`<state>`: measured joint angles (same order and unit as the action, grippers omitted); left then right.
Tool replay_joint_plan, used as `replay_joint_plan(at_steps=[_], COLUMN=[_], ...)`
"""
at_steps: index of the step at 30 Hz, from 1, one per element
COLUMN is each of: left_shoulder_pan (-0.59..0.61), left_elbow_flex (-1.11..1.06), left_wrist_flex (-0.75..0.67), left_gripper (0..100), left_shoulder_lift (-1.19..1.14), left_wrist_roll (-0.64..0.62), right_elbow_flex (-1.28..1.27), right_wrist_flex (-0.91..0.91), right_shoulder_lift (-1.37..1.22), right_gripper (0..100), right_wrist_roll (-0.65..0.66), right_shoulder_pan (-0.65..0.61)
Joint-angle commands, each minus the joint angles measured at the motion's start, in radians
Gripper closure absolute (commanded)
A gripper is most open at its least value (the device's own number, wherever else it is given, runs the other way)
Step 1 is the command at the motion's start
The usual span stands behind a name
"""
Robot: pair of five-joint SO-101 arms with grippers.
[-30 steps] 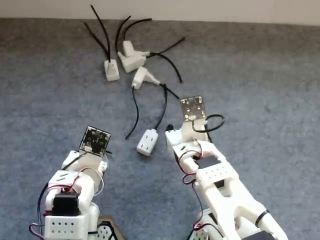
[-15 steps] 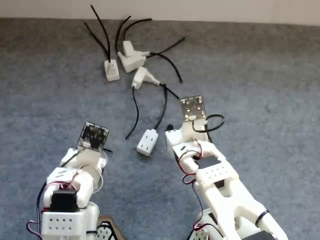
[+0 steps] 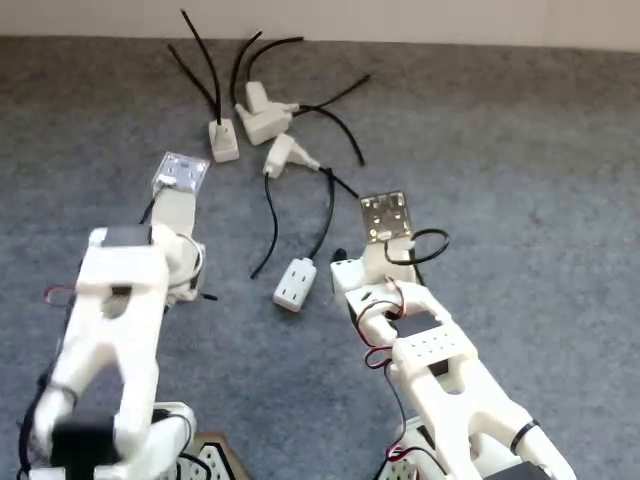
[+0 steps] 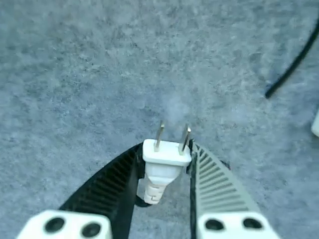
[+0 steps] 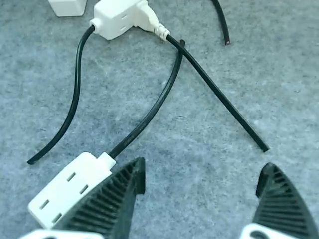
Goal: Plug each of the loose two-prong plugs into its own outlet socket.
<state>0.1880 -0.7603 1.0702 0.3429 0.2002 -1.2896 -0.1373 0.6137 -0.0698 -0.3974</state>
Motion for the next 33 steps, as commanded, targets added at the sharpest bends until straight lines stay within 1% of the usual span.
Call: replay_joint_plan(at_steps=[1,3,6,9,12,14,18,23,25,27,30,33], left_shoulder_pan=[0.082,0.104,0.124,0.156,0.226,0.278,0.348,0.438,0.446,0.446,0.446,0.452], left_elbow_flex=[0.143,0.188,0.223,0.248,0.298,0.352,0.487,0.677,0.740,0.779,0.816,0.828], left_wrist_flex=[0.058,0.120,0.184,0.184,0.166,0.163,0.170,0.170,0.172,0.172,0.172,0.172], left_gripper=[95,90,91,95,97,97,99,99,99,96,91,88], left_shoulder_lift=[-0.068,-0.074,-0.077,-0.079,-0.114,-0.196,-0.461,-0.710,-0.776,-0.828,-0.883,-0.888], left_wrist_roll=[-0.003,-0.008,-0.009,-0.009,-0.005,0.005,0.144,0.207,0.241,0.261,0.259,0.261], right_elbow_flex=[0.012,0.012,0.013,0.013,0.013,0.013,0.013,0.013,0.013,0.013,0.013,0.013], right_wrist_flex=[0.021,0.021,0.024,0.024,0.024,0.024,0.024,0.025,0.025,0.025,0.027,0.027], right_shoulder_lift=[0.025,0.025,0.025,0.025,0.025,0.025,0.025,0.025,0.025,0.025,0.025,0.025], right_gripper=[64.9,64.9,64.9,64.9,64.9,64.9,64.9,64.9,64.9,64.9,64.9,64.9], right_wrist_roll=[0.012,0.012,0.012,0.011,0.008,0.008,0.008,0.008,0.008,0.008,0.008,0.008], right_shoulder_pan=[0.013,0.013,0.013,0.013,0.013,0.012,0.012,0.012,0.012,0.012,0.012,0.012])
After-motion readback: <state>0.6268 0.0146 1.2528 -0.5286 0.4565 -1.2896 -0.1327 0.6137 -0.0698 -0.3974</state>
